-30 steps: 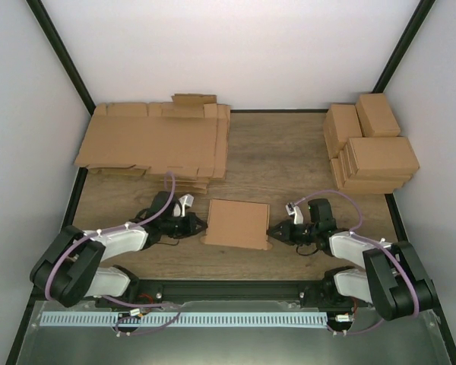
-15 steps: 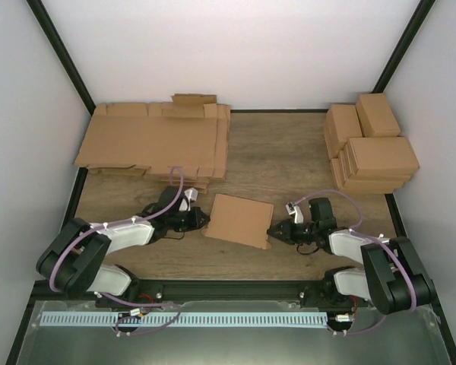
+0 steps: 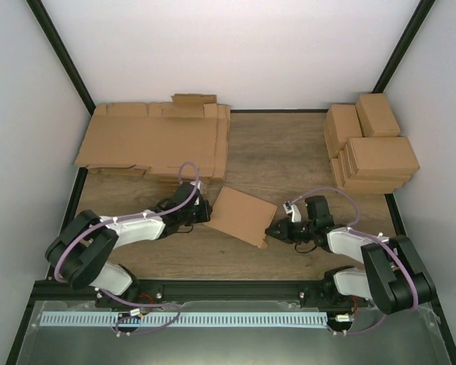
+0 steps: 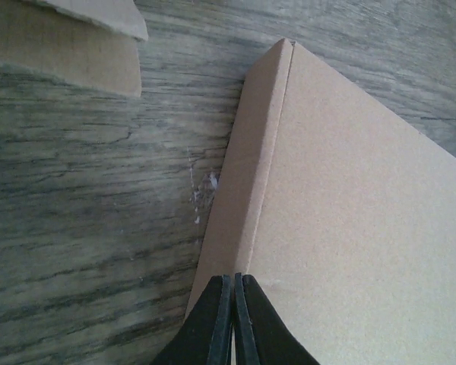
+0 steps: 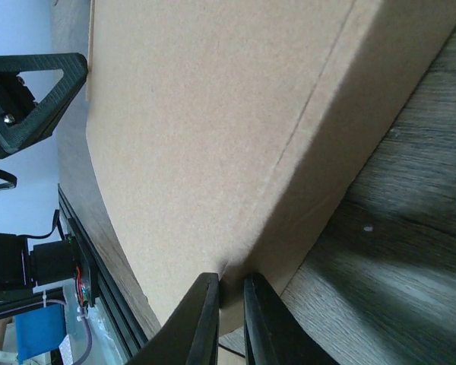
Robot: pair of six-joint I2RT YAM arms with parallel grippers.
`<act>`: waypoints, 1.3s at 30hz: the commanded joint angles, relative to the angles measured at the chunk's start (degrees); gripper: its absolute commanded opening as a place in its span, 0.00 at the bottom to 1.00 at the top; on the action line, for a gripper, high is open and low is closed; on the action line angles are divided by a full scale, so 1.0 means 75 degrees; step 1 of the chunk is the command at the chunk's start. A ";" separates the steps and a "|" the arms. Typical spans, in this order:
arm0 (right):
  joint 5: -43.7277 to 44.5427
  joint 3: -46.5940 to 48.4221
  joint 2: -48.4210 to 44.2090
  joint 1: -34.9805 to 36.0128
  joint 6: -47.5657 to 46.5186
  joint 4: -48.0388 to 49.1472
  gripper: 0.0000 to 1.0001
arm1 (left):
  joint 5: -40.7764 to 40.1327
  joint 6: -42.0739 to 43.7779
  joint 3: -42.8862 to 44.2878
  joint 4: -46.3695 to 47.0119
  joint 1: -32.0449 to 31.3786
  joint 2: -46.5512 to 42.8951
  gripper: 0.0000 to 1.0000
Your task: Fold the paper box
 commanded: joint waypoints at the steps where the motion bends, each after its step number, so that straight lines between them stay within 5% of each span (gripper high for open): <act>1: 0.0935 0.0225 0.0107 0.0384 -0.0216 -0.0557 0.11 | 0.0933 0.0107 -0.0133 -0.1273 -0.0617 0.0640 0.04; 7: 0.1568 0.0587 -0.0966 0.0380 -0.0261 -0.1514 0.20 | 0.0400 0.0426 0.0166 -0.1816 -0.0619 0.0186 0.05; 10: 0.1853 0.0835 -0.1242 0.0384 -0.0339 -0.2012 0.39 | 0.0123 0.0504 0.0464 -0.2193 -0.0623 -0.0075 0.16; 19: 0.2362 0.1229 -0.1699 0.0380 -0.0197 -0.2468 0.68 | -0.0302 0.0517 0.0875 -0.2918 -0.0617 -0.0982 0.41; 23: 0.2406 0.1340 -0.1710 0.0389 -0.0274 -0.2453 0.71 | -0.0313 0.0492 0.0800 -0.3076 -0.0609 -0.1373 0.53; 30: 0.3054 0.2301 -0.0935 0.0389 -0.0771 -0.2498 0.73 | 0.0190 0.0522 0.0556 -0.2763 -0.0619 -0.1646 0.59; 39: 0.3796 0.2681 0.0415 0.0523 -0.0698 -0.2714 0.71 | 0.0402 0.0639 0.1144 -0.1984 -0.0598 -0.0380 0.67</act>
